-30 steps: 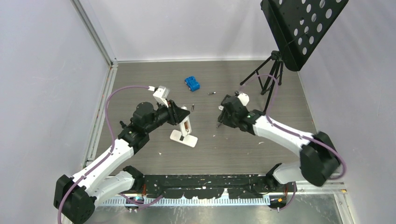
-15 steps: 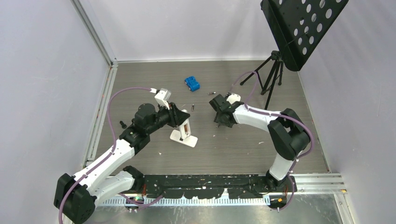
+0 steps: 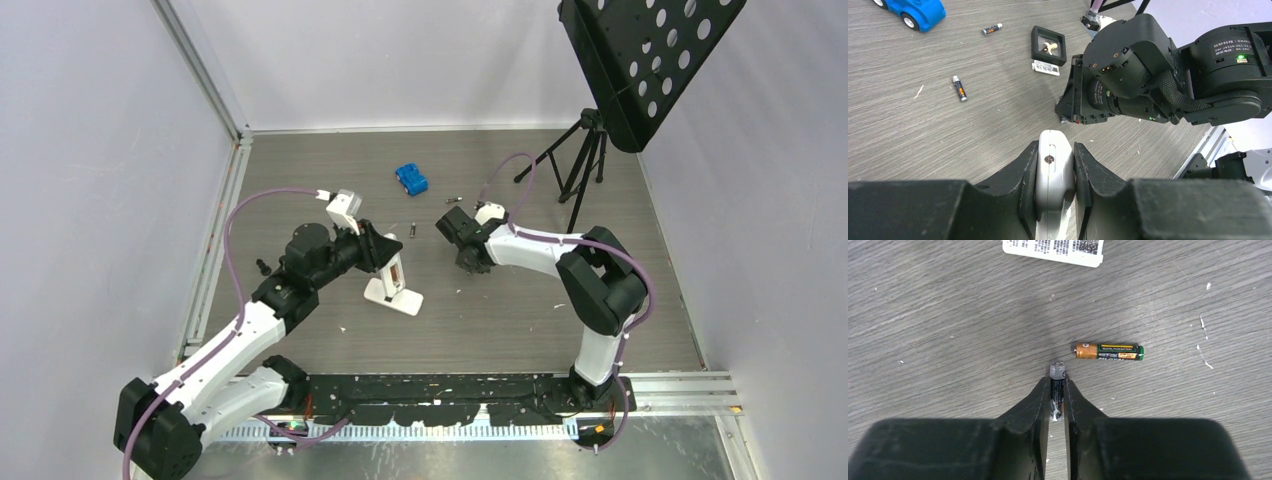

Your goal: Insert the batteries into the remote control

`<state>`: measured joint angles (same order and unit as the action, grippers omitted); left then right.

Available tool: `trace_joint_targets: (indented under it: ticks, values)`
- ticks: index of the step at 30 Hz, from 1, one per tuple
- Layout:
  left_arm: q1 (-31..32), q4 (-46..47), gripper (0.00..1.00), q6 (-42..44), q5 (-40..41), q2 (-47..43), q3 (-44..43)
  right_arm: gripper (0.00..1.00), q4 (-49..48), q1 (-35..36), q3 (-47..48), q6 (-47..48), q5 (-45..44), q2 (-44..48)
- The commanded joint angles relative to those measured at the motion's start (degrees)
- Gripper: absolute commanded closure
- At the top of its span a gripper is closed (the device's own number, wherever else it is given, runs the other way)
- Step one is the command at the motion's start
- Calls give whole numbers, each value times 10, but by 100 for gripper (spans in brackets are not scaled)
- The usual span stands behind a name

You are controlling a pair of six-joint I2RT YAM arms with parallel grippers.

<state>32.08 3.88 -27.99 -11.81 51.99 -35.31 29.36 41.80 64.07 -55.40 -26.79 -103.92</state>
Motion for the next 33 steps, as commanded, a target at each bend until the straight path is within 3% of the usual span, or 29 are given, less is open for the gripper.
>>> trace_joint_targets:
  ticks: [1,3,13,15,17,20,25,33]
  values:
    - [-1,7,100,0,4,-9,-5,87,-8,2,4,3,-25,0]
    - [-1,5,100,-19,-7,6,-12,92,-39,6,-14,25,-24,23]
    - [-3,-35,100,-107,-143,141,-116,94,-174,103,-107,160,-72,248]
    - [-3,-33,100,-126,-163,164,-130,95,-229,120,-158,188,-57,307]
    - [-4,-33,100,-143,-174,179,-142,95,-350,135,-222,221,-34,368]
    - [-10,-32,100,-180,-193,201,-154,95,-418,144,-271,237,-6,435]
    - [-20,-14,100,-253,-244,236,-170,95,-453,155,-287,267,37,472]
    - [-21,-51,100,-292,-251,257,-187,95,-500,170,-286,289,72,464]
